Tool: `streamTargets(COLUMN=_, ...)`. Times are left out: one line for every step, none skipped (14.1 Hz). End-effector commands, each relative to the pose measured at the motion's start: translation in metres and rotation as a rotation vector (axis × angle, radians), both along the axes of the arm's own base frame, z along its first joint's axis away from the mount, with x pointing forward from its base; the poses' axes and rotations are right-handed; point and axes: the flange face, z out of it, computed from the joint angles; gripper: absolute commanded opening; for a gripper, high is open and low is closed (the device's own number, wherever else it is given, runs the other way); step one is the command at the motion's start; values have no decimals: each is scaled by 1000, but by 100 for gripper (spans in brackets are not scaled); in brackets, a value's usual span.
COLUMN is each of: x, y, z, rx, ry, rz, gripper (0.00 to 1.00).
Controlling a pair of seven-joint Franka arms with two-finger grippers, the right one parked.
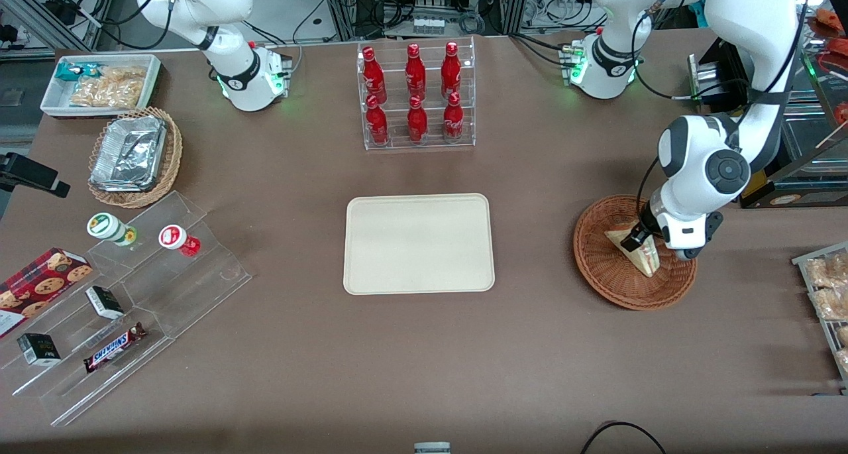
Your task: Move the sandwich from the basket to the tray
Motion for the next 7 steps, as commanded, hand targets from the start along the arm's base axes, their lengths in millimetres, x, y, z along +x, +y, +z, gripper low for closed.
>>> streamTargets(x=2, y=-3, z=4, rx=7, ry=-12, rz=8, gripper=12)
streamTargets(x=3, y=-4, z=8, rx=7, ry=-20, rz=7, gripper=9)
streamTargets(x=5, y=-4, z=18, rx=9, ry=-26, rz=4, gripper=8)
streamTargets(x=8, y=-5, z=31, rx=11, ry=-23, rz=-3, gripper=8)
streamTargets(x=13, y=-7, z=43, rx=14, ry=-7, rz=-8, gripper=7)
streamTargets(x=21, y=-12, z=59, rx=19, ry=19, rz=-22, gripper=7)
streamTargets(x=26, y=-19, z=72, rx=23, ry=54, rz=-44, gripper=6)
